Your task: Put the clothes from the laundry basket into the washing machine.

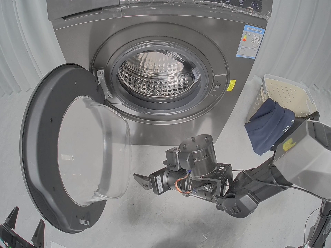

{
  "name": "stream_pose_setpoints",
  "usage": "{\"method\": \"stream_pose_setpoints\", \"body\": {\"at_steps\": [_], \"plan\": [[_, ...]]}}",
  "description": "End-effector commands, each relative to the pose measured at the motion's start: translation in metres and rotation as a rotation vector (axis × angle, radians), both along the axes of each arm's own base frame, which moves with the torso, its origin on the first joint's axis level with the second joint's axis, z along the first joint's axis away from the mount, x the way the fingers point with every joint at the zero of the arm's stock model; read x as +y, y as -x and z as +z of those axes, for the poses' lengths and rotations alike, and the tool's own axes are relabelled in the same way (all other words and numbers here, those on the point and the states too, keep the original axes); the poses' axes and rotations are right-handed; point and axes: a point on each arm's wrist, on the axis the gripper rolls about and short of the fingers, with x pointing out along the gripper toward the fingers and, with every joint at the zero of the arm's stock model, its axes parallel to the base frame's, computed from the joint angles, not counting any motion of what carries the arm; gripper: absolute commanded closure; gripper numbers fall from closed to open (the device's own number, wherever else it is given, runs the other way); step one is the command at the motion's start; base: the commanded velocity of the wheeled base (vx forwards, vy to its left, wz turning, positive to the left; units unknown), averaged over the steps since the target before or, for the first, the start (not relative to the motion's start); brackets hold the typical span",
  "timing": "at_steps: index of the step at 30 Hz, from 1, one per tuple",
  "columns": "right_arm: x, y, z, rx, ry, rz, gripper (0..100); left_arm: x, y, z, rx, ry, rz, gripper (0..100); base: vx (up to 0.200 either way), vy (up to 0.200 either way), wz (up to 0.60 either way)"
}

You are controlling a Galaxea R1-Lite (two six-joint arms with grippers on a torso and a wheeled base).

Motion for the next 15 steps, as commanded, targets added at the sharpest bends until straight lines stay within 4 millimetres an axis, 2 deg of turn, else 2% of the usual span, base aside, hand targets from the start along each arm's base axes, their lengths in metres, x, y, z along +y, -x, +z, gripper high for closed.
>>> {"method": "stream_pose_setpoints", "body": {"at_steps": [1,2,7,15], "plan": [[0.001,-0.004,0.003,-0.02,-0.022,-0.004,0,0.0,0.0,-0.004,0.003,-0.001,0.0,0,-0.2,0.0,0.0],[0.001,-0.004,0.003,-0.02,-0.022,-0.004,0,0.0,0.0,-0.004,0.003,-0.001,0.0,0,-0.2,0.0,0.0],[0.016,-0.009,-0.003,-0.027,-0.032,0.006,0,0.0,0.0,-0.004,0.003,0.0,0.0,0,0.0,0.0,0.0],[0.055,-0.021,-0.013,-0.06,-0.075,0.038,0,0.0,0.0,-0.004,0.003,0.0,0.0,0,0.0,0.0,0.0]]}}
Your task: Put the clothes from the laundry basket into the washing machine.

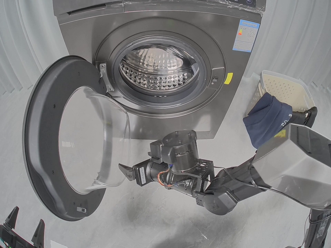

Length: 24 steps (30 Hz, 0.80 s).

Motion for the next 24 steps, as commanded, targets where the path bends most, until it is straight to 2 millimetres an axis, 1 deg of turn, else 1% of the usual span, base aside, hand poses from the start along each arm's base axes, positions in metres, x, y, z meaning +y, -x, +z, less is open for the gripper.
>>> {"method": "stream_pose_setpoints", "body": {"at_steps": [1,3,6,9,11,14,16,18,21,22,23,24], "plan": [[0.025,-0.003,-0.015,-0.005,-0.008,0.026,0,0.0,0.0,-0.004,0.003,0.0,0.0,0,0.0,0.0,0.0],[0.034,-0.002,-0.015,-0.017,-0.02,0.027,0,0.0,0.0,-0.004,0.003,0.0,0.0,0,0.0,0.0,0.0],[0.04,-0.001,-0.012,-0.022,-0.043,0.029,0,0.0,0.0,-0.004,0.003,0.0,0.0,0,0.0,0.0,0.0],[0.039,-0.002,-0.008,-0.027,-0.051,0.024,0,0.0,0.0,-0.004,0.003,0.0,0.0,0,0.0,0.0,0.0],[0.036,-0.008,-0.003,-0.035,-0.062,0.012,0,0.0,0.0,-0.004,0.003,0.0,0.0,0,0.0,0.0,0.0],[0.039,-0.01,-0.002,-0.04,-0.068,0.01,0,0.0,0.0,-0.004,0.003,0.0,0.0,0,0.0,0.0,0.0],[0.043,-0.011,0.002,-0.051,-0.083,0.013,0,0.0,0.0,-0.004,0.003,0.0,0.0,0,0.0,0.0,0.0],[0.049,-0.012,-0.004,-0.05,-0.081,0.018,0,0.0,0.0,-0.004,0.003,0.0,0.0,0,0.0,0.0,0.0],[0.062,-0.017,-0.021,-0.041,-0.069,0.025,0,0.0,0.0,-0.004,0.003,0.0,0.0,0,0.0,0.0,0.0],[0.063,-0.017,-0.022,-0.04,-0.068,0.025,0,0.0,0.0,-0.004,0.003,0.0,0.0,0,0.0,0.0,0.0],[0.07,-0.017,-0.029,-0.035,-0.064,0.033,0,0.0,0.0,-0.004,0.003,0.0,0.0,0,0.0,0.0,0.0],[0.074,-0.018,-0.031,-0.036,-0.067,0.037,0,0.0,0.0,-0.004,0.003,0.0,0.0,0,0.0,0.0,0.0]]}}
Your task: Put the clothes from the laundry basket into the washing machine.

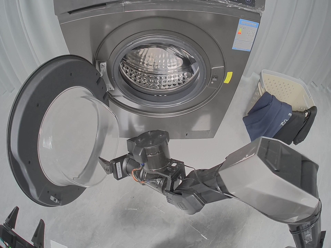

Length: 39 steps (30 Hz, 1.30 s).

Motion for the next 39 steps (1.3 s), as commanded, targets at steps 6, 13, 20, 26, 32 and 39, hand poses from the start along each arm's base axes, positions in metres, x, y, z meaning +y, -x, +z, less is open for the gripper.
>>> {"method": "stream_pose_setpoints", "body": {"at_steps": [6,13,20,26,32,39], "plan": [[0.048,-0.008,-0.035,-0.031,-0.034,0.002,0,0.0,0.0,-0.004,0.003,0.0,0.0,0,0.0,0.0,0.0],[0.034,-0.013,-0.002,-0.04,-0.083,-0.027,0,0.0,0.0,-0.004,0.003,0.0,0.0,0,0.0,0.0,0.0],[-0.039,-0.01,0.061,-0.039,-0.096,-0.113,0,0.0,0.0,-0.004,0.003,0.0,0.0,0,0.0,0.0,0.0],[-0.129,0.035,0.103,-0.027,-0.068,-0.174,0,0.0,0.0,-0.004,0.003,0.0,0.0,0,0.0,0.0,0.0],[-0.197,0.087,0.107,-0.026,-0.047,-0.233,0,0.0,0.0,-0.004,0.003,-0.001,0.0,0,0.0,0.0,0.0],[-0.26,0.114,0.099,-0.085,-0.062,-0.345,0,0.0,0.0,-0.004,0.004,0.002,-0.001,0,0.0,0.0,0.0]]}}
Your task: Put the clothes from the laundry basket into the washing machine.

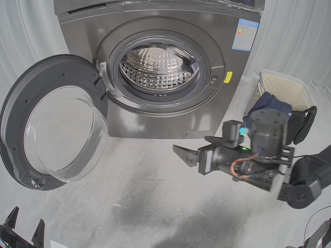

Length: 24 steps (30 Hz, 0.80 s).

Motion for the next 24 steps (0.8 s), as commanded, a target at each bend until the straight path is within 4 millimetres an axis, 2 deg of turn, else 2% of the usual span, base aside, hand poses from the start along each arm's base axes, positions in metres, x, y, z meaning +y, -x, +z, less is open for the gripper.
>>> {"method": "stream_pose_setpoints", "body": {"at_steps": [1,5,6,7,10,12,17,24], "plan": [[-0.099,0.052,0.023,-0.119,-0.075,-0.155,0,0.0,0.0,-0.004,0.004,0.001,-0.001,0,0.0,0.0,0.0],[-0.147,0.077,0.024,-0.184,-0.076,-0.281,0,0.0,0.0,-0.004,0.006,-0.004,-0.004,0,0.0,0.0,0.0],[-0.149,0.078,0.023,-0.186,-0.073,-0.285,0,0.0,0.0,-0.004,0.006,-0.004,-0.004,0,0.0,0.0,0.0],[-0.167,0.095,0.023,-0.231,-0.062,-0.329,0,0.0,0.0,-0.004,0.006,-0.001,-0.004,0,0.0,0.0,0.0],[-0.19,0.123,0.018,-0.305,-0.043,-0.384,0,0.0,0.0,-0.004,0.006,-0.002,-0.004,0,0.0,0.0,0.0],[-0.2,0.137,0.01,-0.312,-0.011,-0.42,0,0.0,0.0,-0.004,0.006,-0.002,-0.004,0,0.0,0.0,0.0],[-0.213,0.172,0.007,-0.345,-0.004,-0.449,0,0.0,0.0,-0.004,0.006,-0.004,-0.004,0,0.0,0.0,0.0],[-0.222,0.193,0.009,-0.414,-0.021,-0.533,0,0.0,0.0,-0.004,0.006,-0.002,-0.004,0,0.0,0.0,0.0]]}}
